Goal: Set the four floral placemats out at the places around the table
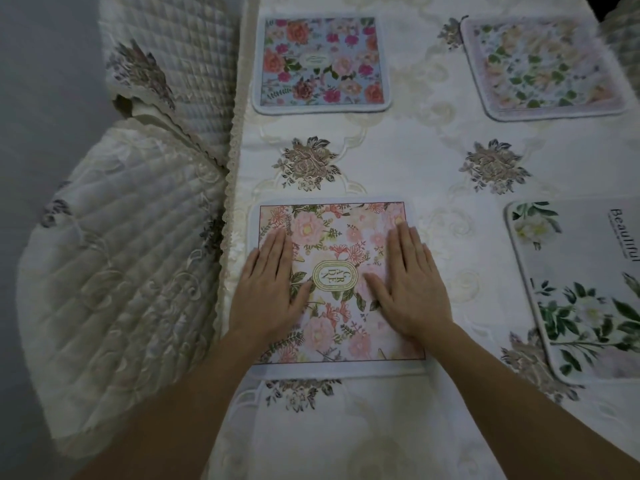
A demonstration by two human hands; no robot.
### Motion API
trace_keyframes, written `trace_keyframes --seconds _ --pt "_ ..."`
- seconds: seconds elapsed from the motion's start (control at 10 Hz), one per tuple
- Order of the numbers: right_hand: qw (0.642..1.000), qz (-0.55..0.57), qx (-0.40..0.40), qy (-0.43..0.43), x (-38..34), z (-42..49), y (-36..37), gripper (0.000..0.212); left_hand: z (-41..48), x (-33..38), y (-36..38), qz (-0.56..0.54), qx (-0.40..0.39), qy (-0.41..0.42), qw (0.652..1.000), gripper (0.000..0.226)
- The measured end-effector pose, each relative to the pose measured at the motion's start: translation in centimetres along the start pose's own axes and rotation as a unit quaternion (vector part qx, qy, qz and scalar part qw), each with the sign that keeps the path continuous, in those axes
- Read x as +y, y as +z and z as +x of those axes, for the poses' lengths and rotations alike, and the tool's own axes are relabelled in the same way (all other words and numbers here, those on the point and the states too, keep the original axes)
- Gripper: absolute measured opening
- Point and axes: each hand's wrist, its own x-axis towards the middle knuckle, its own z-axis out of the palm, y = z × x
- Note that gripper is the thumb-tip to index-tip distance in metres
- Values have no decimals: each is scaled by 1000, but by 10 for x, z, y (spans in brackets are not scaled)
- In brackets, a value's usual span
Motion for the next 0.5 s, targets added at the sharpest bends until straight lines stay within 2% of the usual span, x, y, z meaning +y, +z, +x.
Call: trace_keyframes --seconds 0.1,0.3,0.4,0.5 --pt "1000 3 1 -7 -2 0 -1 79 -1 -1 0 5 4 3 1000 80" --pt "997 -26 -75 -21 -4 2 -20 80 -4 3 -12 -10 -25 6 1000 79" --pt "995 -38 -84 -42 -11 -2 -43 72 -10 8 -30 -37 -28 -2 999 79" --pt "998 -29 -48 -40 -22 -14 -67 62 -21 23 -55 -56 0 -16 998 79"
